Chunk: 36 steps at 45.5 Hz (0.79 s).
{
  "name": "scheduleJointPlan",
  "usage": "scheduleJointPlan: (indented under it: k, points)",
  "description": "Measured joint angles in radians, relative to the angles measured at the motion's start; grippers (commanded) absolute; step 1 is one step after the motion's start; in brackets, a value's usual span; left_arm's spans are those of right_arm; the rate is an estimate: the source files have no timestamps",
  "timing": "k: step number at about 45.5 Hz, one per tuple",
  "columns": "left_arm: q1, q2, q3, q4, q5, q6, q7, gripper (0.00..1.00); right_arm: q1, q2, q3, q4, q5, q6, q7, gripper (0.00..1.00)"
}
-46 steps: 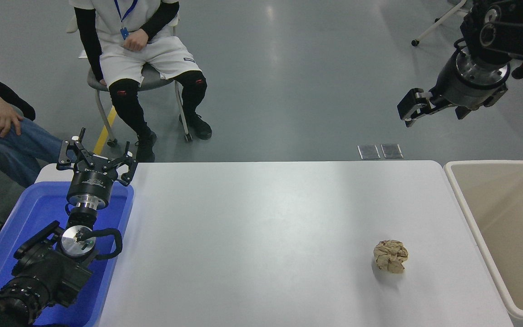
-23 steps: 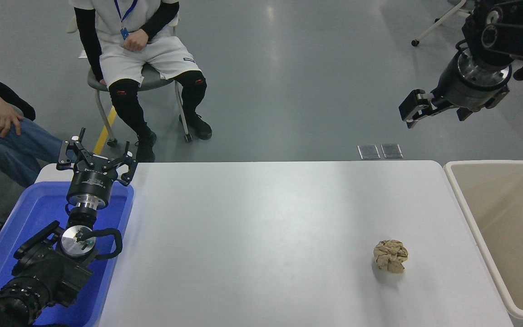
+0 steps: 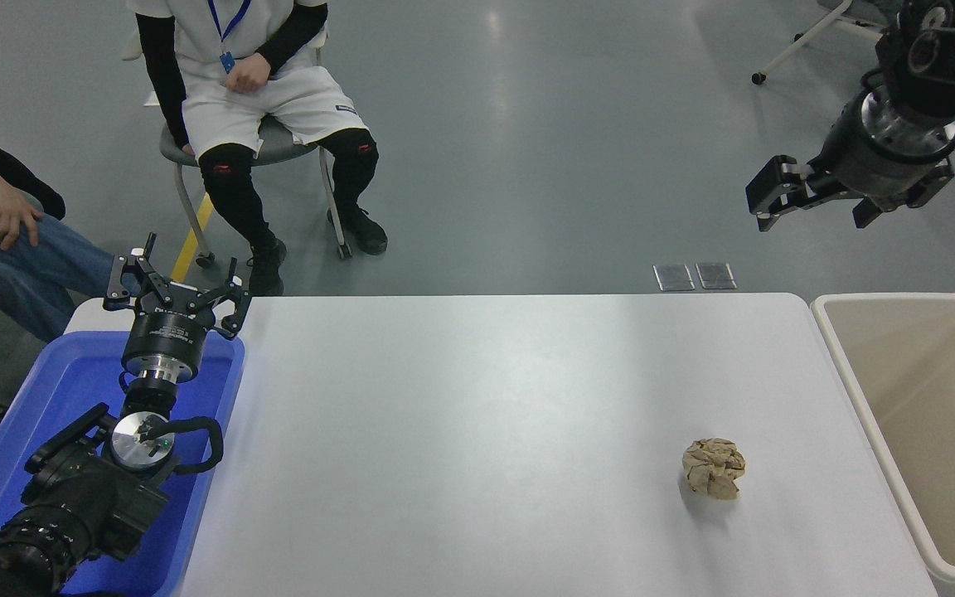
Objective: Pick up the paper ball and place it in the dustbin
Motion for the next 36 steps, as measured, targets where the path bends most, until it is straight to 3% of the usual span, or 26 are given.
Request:
scheduleJointPlan:
  k: [17,36]
  points:
    - [0.0,0.0,0.0,0.0,0.0,0.0,-0.001,0.99,-0.061,-0.017,-0.021,0.005,0.075,0.0,0.0,1.0]
    - [0.0,0.0,0.0,0.0,0.0,0.0,-0.001,0.99,-0.25,-0.01,0.064,0.0,0.031,0.0,-0.002,1.0]
